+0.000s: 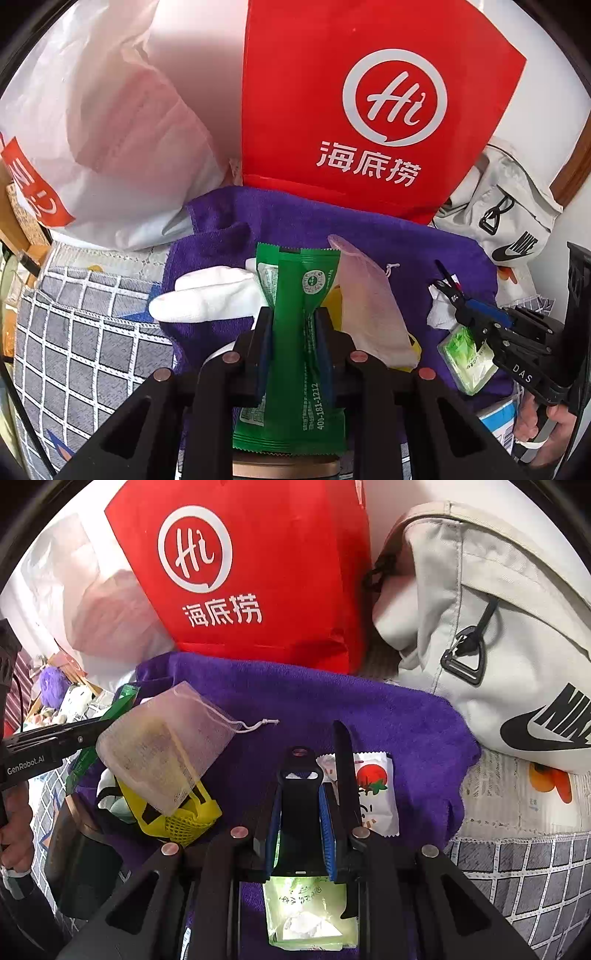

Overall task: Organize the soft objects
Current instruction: 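Lower the green sachet onto the towel and open the left gripper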

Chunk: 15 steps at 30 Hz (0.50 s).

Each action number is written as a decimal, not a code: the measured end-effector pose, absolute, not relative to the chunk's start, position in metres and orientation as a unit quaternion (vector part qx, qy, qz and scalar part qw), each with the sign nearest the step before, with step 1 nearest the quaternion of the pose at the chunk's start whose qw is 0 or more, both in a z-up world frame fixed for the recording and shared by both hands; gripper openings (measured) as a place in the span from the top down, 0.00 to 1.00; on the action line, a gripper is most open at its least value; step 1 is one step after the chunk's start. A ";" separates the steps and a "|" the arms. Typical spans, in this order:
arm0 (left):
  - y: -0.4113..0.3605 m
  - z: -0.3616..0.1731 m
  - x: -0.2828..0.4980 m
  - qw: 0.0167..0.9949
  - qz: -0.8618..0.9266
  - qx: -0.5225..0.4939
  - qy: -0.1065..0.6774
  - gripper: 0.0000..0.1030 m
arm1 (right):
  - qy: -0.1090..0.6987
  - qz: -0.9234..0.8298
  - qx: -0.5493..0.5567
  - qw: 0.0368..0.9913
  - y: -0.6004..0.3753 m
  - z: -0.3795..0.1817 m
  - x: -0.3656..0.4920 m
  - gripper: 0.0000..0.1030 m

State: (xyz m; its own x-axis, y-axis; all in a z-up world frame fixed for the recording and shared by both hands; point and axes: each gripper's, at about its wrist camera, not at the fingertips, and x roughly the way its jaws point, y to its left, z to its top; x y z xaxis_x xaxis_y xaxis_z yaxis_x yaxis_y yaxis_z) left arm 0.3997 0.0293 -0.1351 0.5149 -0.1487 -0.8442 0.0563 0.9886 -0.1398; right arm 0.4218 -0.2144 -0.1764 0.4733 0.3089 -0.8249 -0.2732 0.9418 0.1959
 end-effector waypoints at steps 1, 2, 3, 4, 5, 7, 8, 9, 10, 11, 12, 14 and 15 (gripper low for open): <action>0.029 -0.136 0.400 0.868 -0.061 -0.048 0.491 0.77 | 0.485 0.169 0.019 0.858 -0.216 -0.176 0.421 0.80; 0.029 -0.136 0.400 0.867 -0.060 -0.048 0.493 0.77 | 0.487 0.169 0.019 0.857 -0.215 -0.176 0.422 0.80; 0.028 -0.137 0.400 0.866 -0.060 -0.048 0.494 0.77 | 0.489 0.169 0.018 0.855 -0.216 -0.176 0.422 0.80; 0.027 -0.136 0.400 0.865 -0.062 -0.049 0.495 0.75 | 0.491 0.169 0.017 0.854 -0.217 -0.176 0.421 0.80; 0.026 -0.136 0.401 0.864 -0.065 -0.051 0.497 0.73 | 0.492 0.169 0.016 0.854 -0.216 -0.177 0.422 0.80; 0.024 -0.138 0.401 0.859 -0.071 -0.055 0.505 0.62 | 0.494 0.171 0.016 0.852 -0.213 -0.178 0.423 0.79; 0.024 -0.138 0.402 0.857 -0.075 -0.057 0.506 0.60 | 0.495 0.173 0.014 0.851 -0.212 -0.178 0.423 0.79; 0.023 -0.139 0.402 0.856 -0.078 -0.058 0.507 0.57 | 0.495 0.172 0.010 0.851 -0.211 -0.179 0.422 0.79; 0.023 -0.139 0.402 0.854 -0.078 -0.060 0.510 0.55 | 0.495 0.172 0.009 0.852 -0.210 -0.178 0.422 0.79; 0.023 -0.139 0.402 0.854 -0.074 -0.063 0.511 0.55 | 0.494 0.174 0.009 0.852 -0.210 -0.178 0.422 0.78; 0.023 -0.138 0.402 0.854 -0.071 -0.064 0.511 0.54 | 0.494 0.176 0.011 0.851 -0.209 -0.178 0.423 0.72; 0.023 -0.136 0.401 0.856 -0.068 -0.060 0.509 0.49 | 0.490 0.176 0.016 0.854 -0.209 -0.175 0.422 0.65; 0.022 -0.133 0.399 0.858 -0.066 -0.057 0.506 0.47 | 0.488 0.176 0.016 0.855 -0.208 -0.173 0.421 0.63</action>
State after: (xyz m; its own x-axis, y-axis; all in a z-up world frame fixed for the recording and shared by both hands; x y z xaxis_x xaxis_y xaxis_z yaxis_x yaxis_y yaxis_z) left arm 0.3992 0.0225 -0.1333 0.4793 -0.1712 -0.8608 0.0551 0.9847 -0.1652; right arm 0.4213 -0.2079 -0.1733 0.4620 0.3168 -0.8284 -0.2861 0.9373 0.1990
